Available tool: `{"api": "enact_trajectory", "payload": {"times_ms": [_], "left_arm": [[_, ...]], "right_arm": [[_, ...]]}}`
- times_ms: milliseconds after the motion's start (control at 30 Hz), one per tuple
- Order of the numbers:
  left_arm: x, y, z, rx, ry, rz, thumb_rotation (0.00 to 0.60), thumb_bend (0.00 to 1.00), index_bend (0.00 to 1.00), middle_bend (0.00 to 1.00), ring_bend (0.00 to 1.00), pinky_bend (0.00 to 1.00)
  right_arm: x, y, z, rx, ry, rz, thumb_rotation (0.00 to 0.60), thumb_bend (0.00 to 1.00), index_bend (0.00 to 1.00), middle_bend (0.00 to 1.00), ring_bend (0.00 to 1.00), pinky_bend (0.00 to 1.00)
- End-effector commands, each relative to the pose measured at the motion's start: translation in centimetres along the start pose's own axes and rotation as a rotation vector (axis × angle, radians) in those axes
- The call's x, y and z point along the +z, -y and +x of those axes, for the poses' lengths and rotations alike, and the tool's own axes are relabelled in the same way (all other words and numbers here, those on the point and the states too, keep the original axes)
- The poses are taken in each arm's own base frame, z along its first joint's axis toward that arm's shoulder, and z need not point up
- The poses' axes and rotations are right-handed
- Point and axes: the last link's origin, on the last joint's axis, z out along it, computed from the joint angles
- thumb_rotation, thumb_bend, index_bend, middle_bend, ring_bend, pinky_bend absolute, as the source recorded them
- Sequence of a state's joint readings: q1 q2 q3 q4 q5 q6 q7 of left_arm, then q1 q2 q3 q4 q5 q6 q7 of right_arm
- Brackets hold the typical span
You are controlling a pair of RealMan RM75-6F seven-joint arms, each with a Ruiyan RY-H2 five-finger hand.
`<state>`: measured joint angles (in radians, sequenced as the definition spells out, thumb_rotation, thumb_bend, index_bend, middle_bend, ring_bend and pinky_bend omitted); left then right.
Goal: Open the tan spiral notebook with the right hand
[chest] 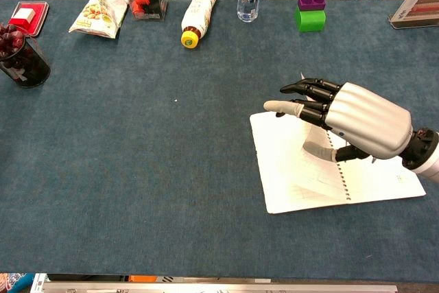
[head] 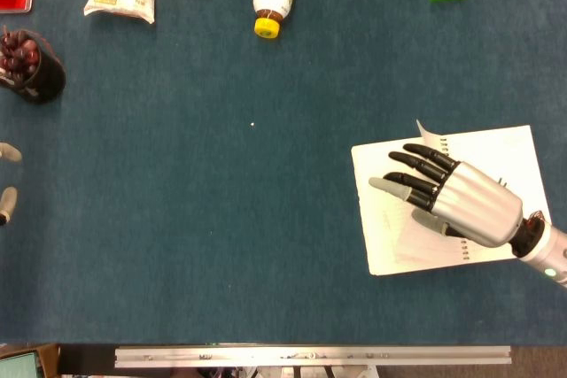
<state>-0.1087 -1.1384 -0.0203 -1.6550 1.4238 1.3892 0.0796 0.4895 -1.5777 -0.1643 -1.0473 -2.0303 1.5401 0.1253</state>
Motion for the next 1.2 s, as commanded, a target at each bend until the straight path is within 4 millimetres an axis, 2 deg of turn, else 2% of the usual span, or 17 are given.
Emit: {"api": "enact_trajectory", "payload": {"times_ms": [33, 333, 433, 500, 567, 933, 1200], "left_arm": [[0.0, 0.0, 0.0, 0.000, 0.001, 0.001, 0.600, 0.32, 0.37, 0.11, 0.16, 0.26], [0.0, 0.0, 0.0, 0.001, 0.003, 0.000, 0.600, 0.32, 0.37, 0.11, 0.16, 0.26], [0.0, -0.1, 0.0, -0.002, -0.003, -0.002, 0.600, 0.32, 0.37, 0.11, 0.16, 0.26], [0.0, -0.1, 0.1, -0.011, -0.014, -0.008, 0.600, 0.32, 0.37, 0.11, 0.16, 0.26], [0.0, -0.2, 0.2, -0.017, -0.025, -0.013, 0.600, 0.32, 0.36, 0.12, 0.16, 0.26], [0.0, -0.1, 0.2, -0.020, -0.030, -0.011, 0.600, 0.32, 0.36, 0.12, 0.16, 0.26], [0.0, -0.1, 0.2, -0.016, -0.030, -0.013, 0.600, 0.32, 0.36, 0.12, 0.16, 0.26]], "right_arm": [[0.2, -0.1, 0.1, -0.005, -0.010, -0.001, 0.600, 0.33, 0.11, 0.32, 0.13, 0.17], [1.0, -0.3, 1.1, -0.010, -0.072, -0.018, 0.600, 0.33, 0.12, 0.32, 0.13, 0.17], [0.4, -0.6, 1.4, -0.042, -0.067, -0.049, 0.600, 0.33, 0.29, 0.32, 0.13, 0.17], [-0.4, -1.0, 1.6, -0.059, -0.047, -0.101, 0.600, 0.33, 0.43, 0.32, 0.13, 0.17], [-1.4, -1.2, 1.8, -0.065, -0.023, -0.165, 0.600, 0.33, 0.47, 0.32, 0.13, 0.17], [-7.2, -4.3, 2.9, -0.212, 0.161, -0.551, 0.600, 0.33, 0.48, 0.31, 0.13, 0.17], [-10.5, -4.3, 3.8, -0.284, 0.268, -0.773, 0.600, 0.33, 0.48, 0.27, 0.13, 0.17]]}}
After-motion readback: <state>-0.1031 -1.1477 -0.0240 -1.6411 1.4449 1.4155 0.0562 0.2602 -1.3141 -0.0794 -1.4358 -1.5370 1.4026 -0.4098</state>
